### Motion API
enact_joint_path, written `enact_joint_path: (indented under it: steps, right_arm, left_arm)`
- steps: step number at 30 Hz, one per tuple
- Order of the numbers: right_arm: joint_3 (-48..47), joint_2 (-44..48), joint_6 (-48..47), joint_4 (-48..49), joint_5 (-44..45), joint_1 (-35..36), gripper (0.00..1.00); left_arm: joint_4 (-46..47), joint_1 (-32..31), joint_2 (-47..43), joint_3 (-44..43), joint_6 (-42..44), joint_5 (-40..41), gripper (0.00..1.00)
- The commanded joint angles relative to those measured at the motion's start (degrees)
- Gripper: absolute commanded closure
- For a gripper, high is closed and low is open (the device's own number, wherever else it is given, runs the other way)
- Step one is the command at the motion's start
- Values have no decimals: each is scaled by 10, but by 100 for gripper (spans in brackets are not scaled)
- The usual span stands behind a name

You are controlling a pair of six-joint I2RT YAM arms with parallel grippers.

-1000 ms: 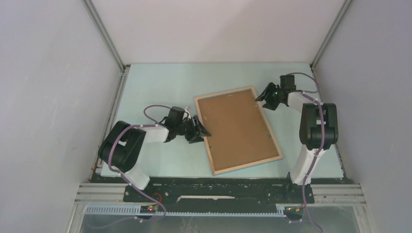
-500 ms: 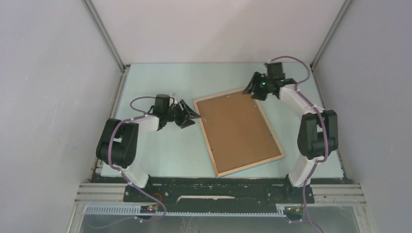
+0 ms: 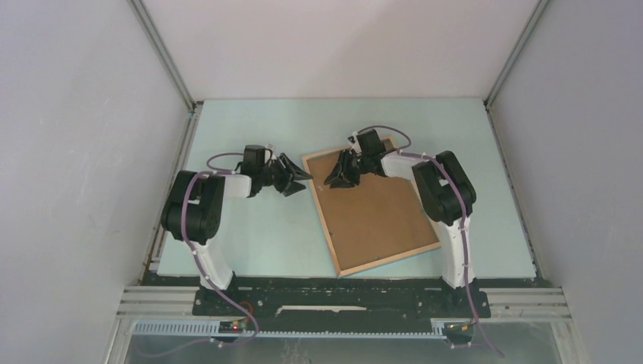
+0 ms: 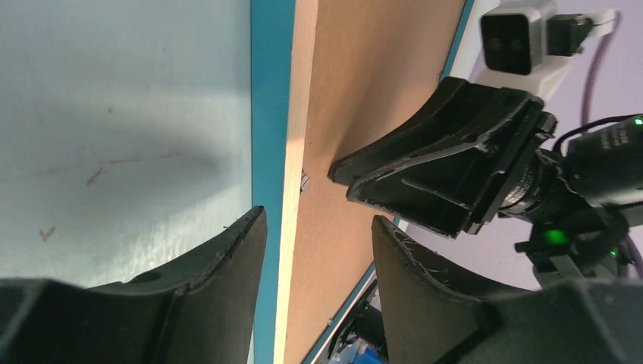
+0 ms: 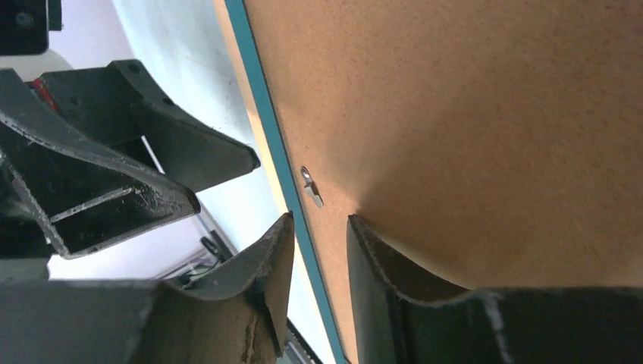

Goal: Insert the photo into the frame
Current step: Adjust the photo frame at the center of the board, then install the photo frame at the center of the board.

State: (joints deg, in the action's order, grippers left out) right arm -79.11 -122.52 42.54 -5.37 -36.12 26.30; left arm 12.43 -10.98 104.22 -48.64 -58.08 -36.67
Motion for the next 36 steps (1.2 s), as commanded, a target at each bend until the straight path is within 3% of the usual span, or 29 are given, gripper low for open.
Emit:
enact_joint_path:
  steps: [1,9,28,36]
  right_arm:
    - [-15,-25,23,48,-10,4,61]
    - [-40,-58,10,26,2,11,75]
    - [-23,-60,45,48,-3,52,78]
    - [-22,-76,96,114,-21,69,79]
  left_arm:
    - [28,10,18,-31,1,-24,43]
    - [44,11,25,-29,4,-29,46]
    - [86,11,40,-22,-26,-44,47]
    - [89,10,39,-19,-28,-43,47]
